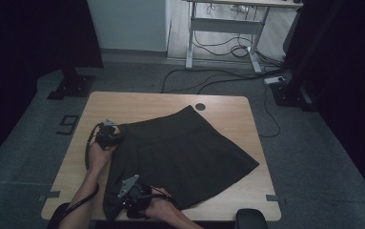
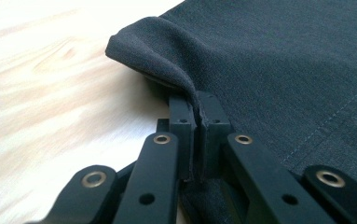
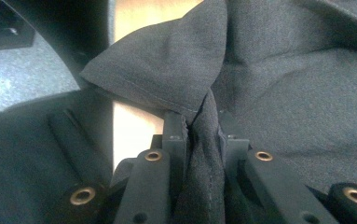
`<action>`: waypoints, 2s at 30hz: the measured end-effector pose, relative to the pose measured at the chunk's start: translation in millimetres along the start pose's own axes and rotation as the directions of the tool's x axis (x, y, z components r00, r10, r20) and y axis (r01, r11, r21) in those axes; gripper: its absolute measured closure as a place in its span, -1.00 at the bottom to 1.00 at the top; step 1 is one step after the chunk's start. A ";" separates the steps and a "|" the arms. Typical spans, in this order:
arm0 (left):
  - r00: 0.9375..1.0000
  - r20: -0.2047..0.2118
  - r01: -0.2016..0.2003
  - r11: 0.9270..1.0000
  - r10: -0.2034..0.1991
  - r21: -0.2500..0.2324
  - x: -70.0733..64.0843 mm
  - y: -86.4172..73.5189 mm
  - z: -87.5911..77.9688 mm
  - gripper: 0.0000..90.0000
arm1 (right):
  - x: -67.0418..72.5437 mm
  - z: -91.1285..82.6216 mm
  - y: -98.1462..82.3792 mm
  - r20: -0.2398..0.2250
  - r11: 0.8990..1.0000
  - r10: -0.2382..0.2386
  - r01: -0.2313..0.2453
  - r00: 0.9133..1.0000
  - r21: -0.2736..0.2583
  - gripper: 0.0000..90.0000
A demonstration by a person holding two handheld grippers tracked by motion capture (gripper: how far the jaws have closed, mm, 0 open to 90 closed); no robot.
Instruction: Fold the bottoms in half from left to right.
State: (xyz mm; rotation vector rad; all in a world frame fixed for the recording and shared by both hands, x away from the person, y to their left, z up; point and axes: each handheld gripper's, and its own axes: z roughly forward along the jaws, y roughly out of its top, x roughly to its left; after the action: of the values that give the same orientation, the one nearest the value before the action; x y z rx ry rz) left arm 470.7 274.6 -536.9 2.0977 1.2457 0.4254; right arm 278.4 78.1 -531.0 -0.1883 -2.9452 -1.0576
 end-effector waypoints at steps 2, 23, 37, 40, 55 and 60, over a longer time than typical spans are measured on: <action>1.000 -0.008 0.003 1.000 -0.003 0.001 5.5 -6.4 -6.5 0.90 | 1.4 2.4 2.7 -0.008 1.000 -0.004 0.004 1.000 -0.001 0.71; 1.000 0.011 0.027 0.998 -0.027 -0.048 7.1 20.3 -29.3 0.92 | -3.6 -37.6 -2.0 0.022 0.993 0.051 -0.049 0.998 -0.108 0.83; 0.999 0.001 -0.052 0.988 0.053 -0.147 -21.3 74.1 -40.2 0.93 | -24.3 -121.5 -33.9 0.174 0.973 0.136 -0.098 0.975 -0.208 0.84; 0.998 0.001 -0.067 0.984 0.068 -0.164 -28.2 85.7 -38.0 0.93 | -29.1 -132.5 -42.6 0.199 0.970 0.157 -0.114 0.967 -0.214 0.84; 0.978 -0.004 -0.205 0.959 0.208 -0.197 -85.8 143.0 -12.5 0.93 | -48.0 -191.0 -100.4 0.294 0.928 0.316 -0.229 0.902 -0.294 0.84; 0.966 0.011 -0.249 0.945 0.257 -0.214 -107.1 166.6 -11.2 0.93 | -44.1 -214.0 -108.5 0.322 0.919 0.331 -0.225 0.887 -0.325 0.84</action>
State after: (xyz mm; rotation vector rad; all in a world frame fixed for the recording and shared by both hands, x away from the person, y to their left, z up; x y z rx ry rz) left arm 520.4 130.0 -410.5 2.0763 0.8679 0.6000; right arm 302.3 -145.5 -436.5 -0.8865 -2.9160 -1.5295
